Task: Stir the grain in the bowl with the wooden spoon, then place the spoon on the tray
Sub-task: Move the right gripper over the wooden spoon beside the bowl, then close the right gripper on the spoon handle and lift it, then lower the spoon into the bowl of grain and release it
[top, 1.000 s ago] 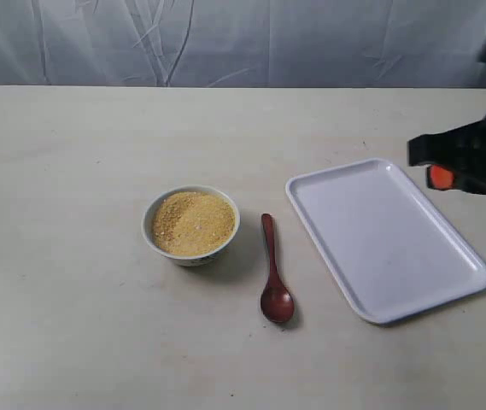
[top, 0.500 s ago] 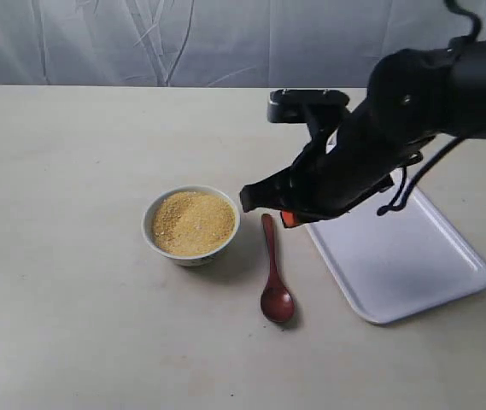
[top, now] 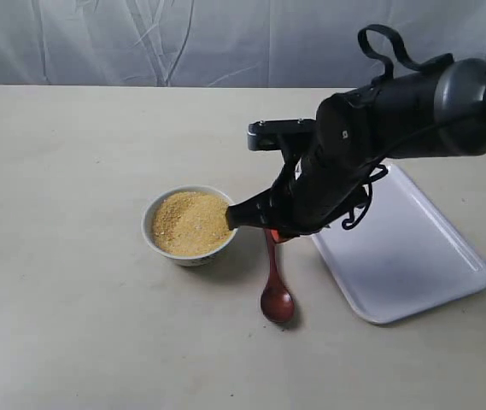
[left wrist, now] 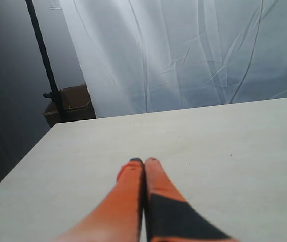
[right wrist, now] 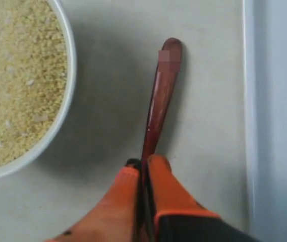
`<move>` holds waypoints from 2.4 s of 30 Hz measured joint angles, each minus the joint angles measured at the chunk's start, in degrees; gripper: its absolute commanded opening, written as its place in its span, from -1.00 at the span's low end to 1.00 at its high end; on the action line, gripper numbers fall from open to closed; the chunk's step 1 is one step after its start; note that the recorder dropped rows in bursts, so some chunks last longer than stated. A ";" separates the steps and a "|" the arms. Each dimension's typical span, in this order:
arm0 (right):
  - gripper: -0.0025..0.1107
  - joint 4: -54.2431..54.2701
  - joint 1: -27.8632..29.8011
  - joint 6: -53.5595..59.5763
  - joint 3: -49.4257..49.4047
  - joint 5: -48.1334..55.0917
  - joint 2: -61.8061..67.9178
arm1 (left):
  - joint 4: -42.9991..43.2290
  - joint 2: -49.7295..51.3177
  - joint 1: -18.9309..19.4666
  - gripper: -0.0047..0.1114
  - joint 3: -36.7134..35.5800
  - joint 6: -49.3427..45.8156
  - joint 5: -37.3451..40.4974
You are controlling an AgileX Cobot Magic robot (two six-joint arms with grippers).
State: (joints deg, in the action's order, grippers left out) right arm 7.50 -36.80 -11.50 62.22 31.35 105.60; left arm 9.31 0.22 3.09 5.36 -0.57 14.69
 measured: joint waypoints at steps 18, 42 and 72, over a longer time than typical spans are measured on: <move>-0.34 -5.18 -2.06 -4.39 0.22 -5.04 2.30 | 0.00 0.00 0.00 -0.92 0.00 0.00 0.00; -0.96 -6.99 -2.06 -7.73 0.22 -5.43 7.23 | 0.00 0.00 0.00 -0.92 0.00 0.00 0.00; -0.92 18.20 -10.79 -15.29 -6.29 -56.46 6.06 | 0.00 0.00 0.00 -0.92 0.00 0.00 0.00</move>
State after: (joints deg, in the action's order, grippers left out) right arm 25.70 -47.58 -26.79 55.94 -25.11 111.66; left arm 9.31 0.22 3.09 5.36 -0.57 14.69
